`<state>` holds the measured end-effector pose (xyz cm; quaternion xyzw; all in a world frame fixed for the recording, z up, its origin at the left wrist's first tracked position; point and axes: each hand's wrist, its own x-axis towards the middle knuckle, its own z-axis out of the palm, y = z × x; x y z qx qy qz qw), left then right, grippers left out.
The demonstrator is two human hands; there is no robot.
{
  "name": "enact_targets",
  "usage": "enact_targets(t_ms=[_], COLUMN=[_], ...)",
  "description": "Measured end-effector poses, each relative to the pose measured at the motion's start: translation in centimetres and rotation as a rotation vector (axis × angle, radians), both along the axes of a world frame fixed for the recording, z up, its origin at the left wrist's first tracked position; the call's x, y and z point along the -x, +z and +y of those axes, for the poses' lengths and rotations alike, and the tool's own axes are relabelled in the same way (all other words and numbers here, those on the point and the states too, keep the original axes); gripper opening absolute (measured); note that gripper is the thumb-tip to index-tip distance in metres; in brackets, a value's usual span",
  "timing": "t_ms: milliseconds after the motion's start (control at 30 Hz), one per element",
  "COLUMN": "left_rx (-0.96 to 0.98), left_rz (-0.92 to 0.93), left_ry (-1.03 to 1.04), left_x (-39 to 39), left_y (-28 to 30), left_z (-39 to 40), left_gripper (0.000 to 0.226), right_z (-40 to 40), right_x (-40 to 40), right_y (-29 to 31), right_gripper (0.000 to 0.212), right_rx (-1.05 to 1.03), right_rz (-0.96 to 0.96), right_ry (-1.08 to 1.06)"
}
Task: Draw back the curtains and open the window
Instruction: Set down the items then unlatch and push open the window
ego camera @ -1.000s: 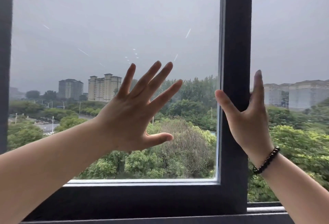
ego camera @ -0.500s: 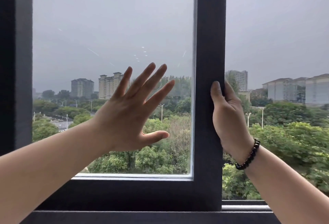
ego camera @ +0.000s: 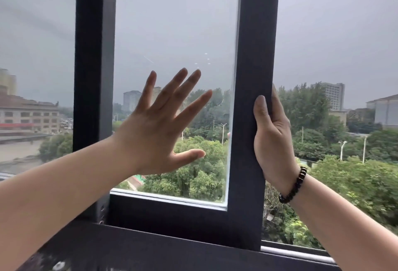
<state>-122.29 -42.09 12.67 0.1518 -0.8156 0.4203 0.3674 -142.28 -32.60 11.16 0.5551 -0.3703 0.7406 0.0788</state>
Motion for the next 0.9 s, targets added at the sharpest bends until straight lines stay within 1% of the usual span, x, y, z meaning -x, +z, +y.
enact_targets(t_ms=[267, 333, 433, 533, 567, 600, 667, 800, 900], left_rx=[0.015, 0.026, 0.029, 0.047, 0.031, -0.016, -0.058, -0.057, -0.073], left_rz=[0.029, 0.040, 0.056, 0.095, 0.110, 0.124, 0.112, 0.127, 0.126], left_ry=[0.067, 0.083, 0.100, 0.117, 0.138, 0.198, 0.252, 0.196, 0.177], left_x=[-3.3, -4.1, -4.3, -5.1, -4.9, -9.8, -10.7, -10.7, -10.9], left_y=[-0.4, -0.3, 0.0, -0.1, -0.1, -0.2, -0.2, -0.6, -1.2], left_z=[-1.6, -1.9, -1.7, -2.4, -2.4, -4.7, -5.5, -5.9, -6.1], left_gripper=[0.100, 0.100, 0.099, 0.098, 0.098, 0.097, 0.097, 0.098, 0.100], right_z=[-3.0, -3.4, -3.3, -3.9, -3.7, -7.4, -8.3, -8.5, -8.8], right_x=[-3.5, -4.3, -4.4, -4.5, -4.5, -8.9, -10.0, -9.9, -10.4], right_y=[0.1, 0.1, 0.2, 0.1, 0.1, 0.1, 0.1, 0.1, 0.0], right_gripper=[0.064, 0.060, 0.049, 0.049, 0.049, 0.049, 0.050, 0.049, 0.047], right_rx=[-0.019, -0.018, -0.018, -0.005, -0.013, -0.021, -0.029, -0.014, -0.029], right_rz=[-0.008, 0.003, -0.001, -0.035, -0.012, -0.005, -0.008, -0.024, -0.014], right_ry=[-0.028, -0.029, -0.040, -0.030, -0.046, -0.022, -0.019, 0.003, -0.030])
